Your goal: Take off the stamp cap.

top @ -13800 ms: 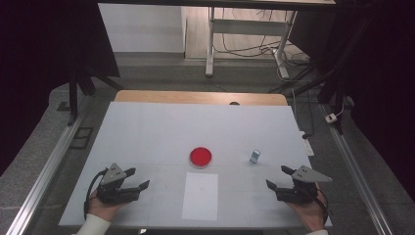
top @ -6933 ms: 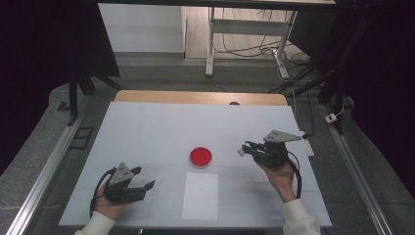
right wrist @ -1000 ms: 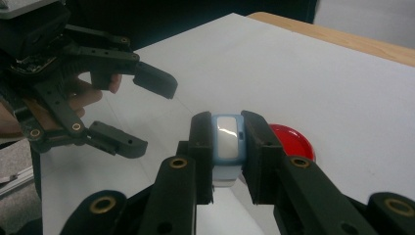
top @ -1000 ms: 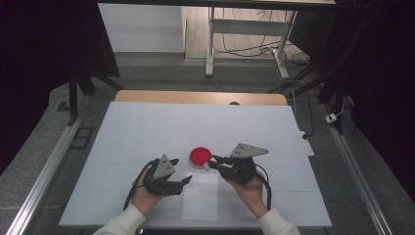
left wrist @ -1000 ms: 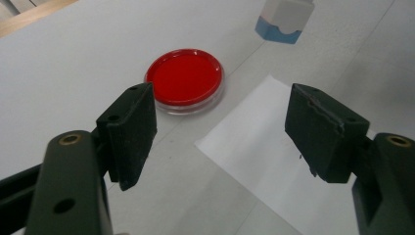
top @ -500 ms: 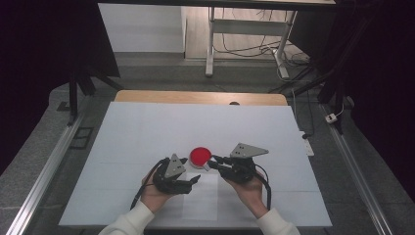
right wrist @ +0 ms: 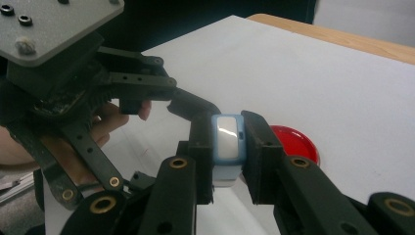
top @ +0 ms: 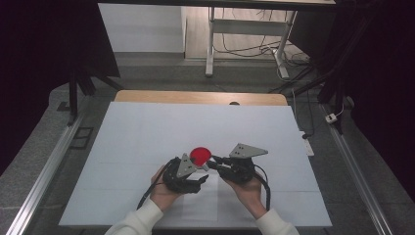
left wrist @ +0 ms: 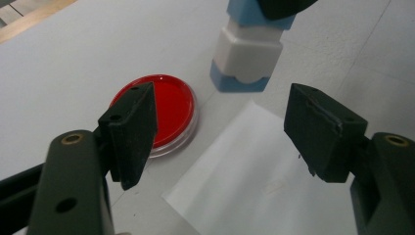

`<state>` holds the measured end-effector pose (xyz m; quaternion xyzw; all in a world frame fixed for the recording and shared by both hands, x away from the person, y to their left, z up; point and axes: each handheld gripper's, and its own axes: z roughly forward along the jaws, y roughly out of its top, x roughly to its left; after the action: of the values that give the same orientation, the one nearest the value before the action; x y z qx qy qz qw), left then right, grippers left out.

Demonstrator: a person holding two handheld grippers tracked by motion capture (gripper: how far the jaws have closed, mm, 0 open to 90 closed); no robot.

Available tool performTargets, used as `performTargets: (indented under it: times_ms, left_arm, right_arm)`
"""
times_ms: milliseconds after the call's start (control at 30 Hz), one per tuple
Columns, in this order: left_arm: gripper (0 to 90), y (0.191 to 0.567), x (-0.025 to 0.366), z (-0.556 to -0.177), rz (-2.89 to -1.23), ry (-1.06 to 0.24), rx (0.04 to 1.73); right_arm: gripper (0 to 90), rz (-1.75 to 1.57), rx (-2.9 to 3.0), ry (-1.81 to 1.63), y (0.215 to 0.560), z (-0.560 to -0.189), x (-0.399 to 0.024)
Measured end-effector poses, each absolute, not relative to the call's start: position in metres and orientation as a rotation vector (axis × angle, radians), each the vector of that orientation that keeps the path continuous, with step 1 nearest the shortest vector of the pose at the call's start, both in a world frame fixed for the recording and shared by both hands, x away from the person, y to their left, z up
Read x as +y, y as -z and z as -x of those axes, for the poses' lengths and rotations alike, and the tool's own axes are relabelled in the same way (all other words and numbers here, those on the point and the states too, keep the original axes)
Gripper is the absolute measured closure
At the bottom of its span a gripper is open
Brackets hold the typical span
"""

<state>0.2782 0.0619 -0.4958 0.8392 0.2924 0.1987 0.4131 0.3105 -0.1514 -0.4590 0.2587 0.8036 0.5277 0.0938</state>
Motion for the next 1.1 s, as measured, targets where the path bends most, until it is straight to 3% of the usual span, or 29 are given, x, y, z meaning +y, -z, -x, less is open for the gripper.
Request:
performTargets:
  times_ms: [467, 1100]
  left_arm:
    - [32.4, 0.497, 0.049, -0.281, -2.116, -0.521, 0.723]
    - [50.3, 0.500, 0.038, -0.282, -2.132, -0.615, 0.707]
  right_arm:
    - [75.4, -0.786, 2.377, -1.565, 0.460, -0.311, -0.152]
    - [75.5, -0.828, 2.357, -1.582, 0.462, -0.312, -0.154]
